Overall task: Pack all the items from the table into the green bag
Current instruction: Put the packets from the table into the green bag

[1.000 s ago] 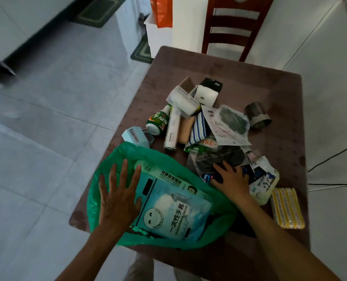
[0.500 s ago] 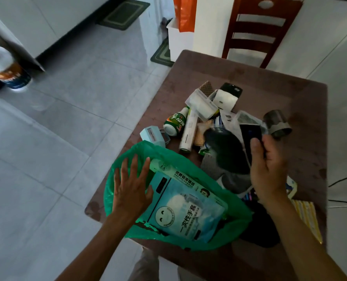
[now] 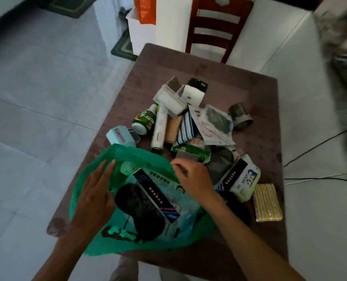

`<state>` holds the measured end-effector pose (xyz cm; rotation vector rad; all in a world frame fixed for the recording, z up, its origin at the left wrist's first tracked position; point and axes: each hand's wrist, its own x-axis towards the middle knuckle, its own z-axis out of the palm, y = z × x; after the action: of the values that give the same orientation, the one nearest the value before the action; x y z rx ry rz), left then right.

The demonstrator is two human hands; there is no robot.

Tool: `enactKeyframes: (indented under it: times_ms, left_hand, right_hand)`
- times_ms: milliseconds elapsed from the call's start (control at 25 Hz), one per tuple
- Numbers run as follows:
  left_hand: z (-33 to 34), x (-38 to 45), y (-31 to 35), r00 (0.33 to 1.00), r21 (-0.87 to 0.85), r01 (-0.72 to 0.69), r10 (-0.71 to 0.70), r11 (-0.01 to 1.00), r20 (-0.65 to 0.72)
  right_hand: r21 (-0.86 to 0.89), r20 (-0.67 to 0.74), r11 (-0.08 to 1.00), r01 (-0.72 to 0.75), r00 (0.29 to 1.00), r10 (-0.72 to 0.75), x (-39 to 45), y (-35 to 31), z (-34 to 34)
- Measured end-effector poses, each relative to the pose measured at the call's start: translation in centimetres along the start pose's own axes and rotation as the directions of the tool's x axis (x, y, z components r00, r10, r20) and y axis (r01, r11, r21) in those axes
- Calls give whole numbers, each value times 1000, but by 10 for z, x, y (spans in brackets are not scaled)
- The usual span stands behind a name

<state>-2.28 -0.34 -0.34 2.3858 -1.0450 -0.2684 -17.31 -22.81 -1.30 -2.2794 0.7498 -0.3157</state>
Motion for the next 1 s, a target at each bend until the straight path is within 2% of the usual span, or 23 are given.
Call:
enactKeyframes:
  times_ms: [40,80,120,160,200,240,280,320,400,480,560,640,680,720,760,800,840,880,920,1000]
  left_hand:
    - [5,-1,0,1000,14,-13,13,1000,20]
    - [10,-2,0,999,27,-19,18,999,46]
    - [14,-3,0,998,37,-25,23,999,67]
    - [15,-2,2,997,41,-28,25,999,79]
    - [16,-1,4,996,40,-26,23,999,80]
    - [17,-1,6,997,40,-25,22,999,79]
    - [17,-2,7,997,43,-28,25,999,79]
    - [17,-3,9,996,47,-36,32,998,78]
    - [17,-3,10,996,63,-49,44,997,76]
    - [15,-3,9,997,83,-41,35,996,73]
    - [12,1,11,999,76,-34,31,997,34]
    - [10,4,16,998,49,-6,9,999,-57]
    - [8,4,19,994,26,20,-17,999,-112]
    - [6,6,22,985,-14,40,-42,999,-165]
    - [2,9,24,976,-62,54,-66,997,-208]
    - [-4,11,24,966,-103,61,-84,993,-244]
    - [-12,13,24,956,-126,49,-83,991,-282]
    - [-19,14,23,944,-133,21,-63,991,-325]
    - [-25,15,21,932,-133,-6,-43,991,-360]
    - [-40,16,19,905,-187,20,-97,982,-414]
  right_hand:
    - [-68,-91,997,-39,995,32,-1,22,-17]
    - [-173,-105,977,-122,989,104,-2,48,-34]
    - [-293,-20,923,-248,967,254,-6,75,-48]
    - [-422,109,844,-332,905,411,-10,98,-57]
    - [-517,220,783,-345,830,512,-15,114,-58]
    - [-563,294,763,-316,787,543,-22,125,-55]
    - [-576,312,768,-281,792,524,-29,131,-48]
    - [-565,280,781,-267,828,486,-36,133,-43]
    - [-453,177,836,-309,888,424,-37,134,-44]
    - [-364,104,861,-355,903,416,-32,124,-62]
    - [-219,-114,879,-423,906,407,-26,106,-84]
    - [110,-337,897,-429,833,439,-20,63,-109]
    - [305,-337,872,-383,813,475,-17,36,-113]
    - [472,-230,809,-352,836,498,-16,9,-113]
    - [590,-51,715,-376,866,497,-16,-15,-107]
    - [632,170,623,-461,867,469,-17,-35,-93]
    - [588,357,591,-552,833,423,-18,-46,-74]
    - [484,478,631,-606,787,390,-18,-51,-54]
    - [365,519,712,-600,766,379,-17,-49,-33]
    - [91,488,883,-461,793,364,-16,-37,1]
